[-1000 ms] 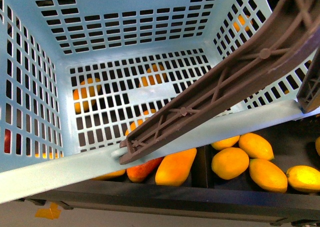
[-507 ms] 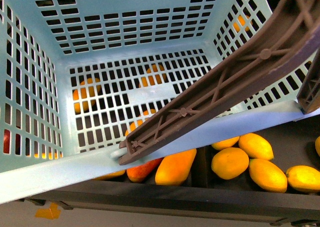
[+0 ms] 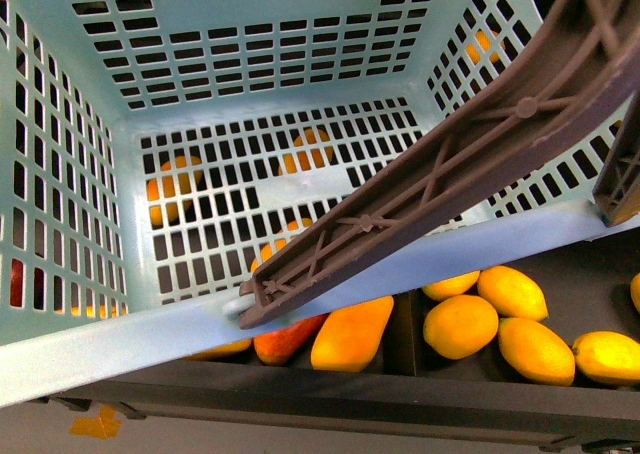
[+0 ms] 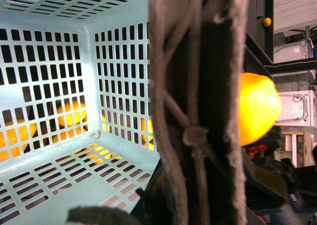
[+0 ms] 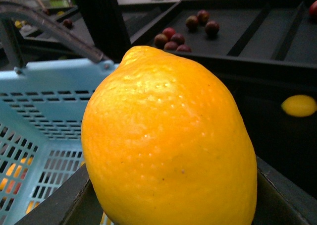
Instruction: Pick lemon and mango into basket
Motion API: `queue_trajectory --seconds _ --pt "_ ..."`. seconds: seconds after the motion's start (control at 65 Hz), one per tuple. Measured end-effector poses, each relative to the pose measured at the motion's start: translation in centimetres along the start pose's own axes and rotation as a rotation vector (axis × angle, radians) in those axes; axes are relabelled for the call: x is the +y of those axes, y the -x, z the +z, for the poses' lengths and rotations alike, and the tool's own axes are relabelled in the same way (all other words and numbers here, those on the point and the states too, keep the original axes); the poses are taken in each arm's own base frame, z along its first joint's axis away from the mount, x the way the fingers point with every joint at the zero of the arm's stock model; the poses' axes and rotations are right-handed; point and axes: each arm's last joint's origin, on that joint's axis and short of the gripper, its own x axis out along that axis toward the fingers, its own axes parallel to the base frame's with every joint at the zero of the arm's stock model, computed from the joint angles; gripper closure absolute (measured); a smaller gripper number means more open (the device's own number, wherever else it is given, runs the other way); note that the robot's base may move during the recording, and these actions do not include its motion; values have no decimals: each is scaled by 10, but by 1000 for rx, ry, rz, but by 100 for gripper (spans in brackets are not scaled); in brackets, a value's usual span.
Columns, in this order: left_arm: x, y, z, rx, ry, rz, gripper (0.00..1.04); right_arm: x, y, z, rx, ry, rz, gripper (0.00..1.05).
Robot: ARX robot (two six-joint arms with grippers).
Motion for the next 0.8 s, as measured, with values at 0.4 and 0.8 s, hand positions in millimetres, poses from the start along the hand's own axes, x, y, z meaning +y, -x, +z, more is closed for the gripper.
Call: queue_trajectory --seconds 0.4,0.8 --pt "0 0 0 0 0 0 101 29 -29 -20 98 -11 -42 15" --pt "1 -1 0 -4 -3 8 101 3 -2 1 -42 -39 -398 9"
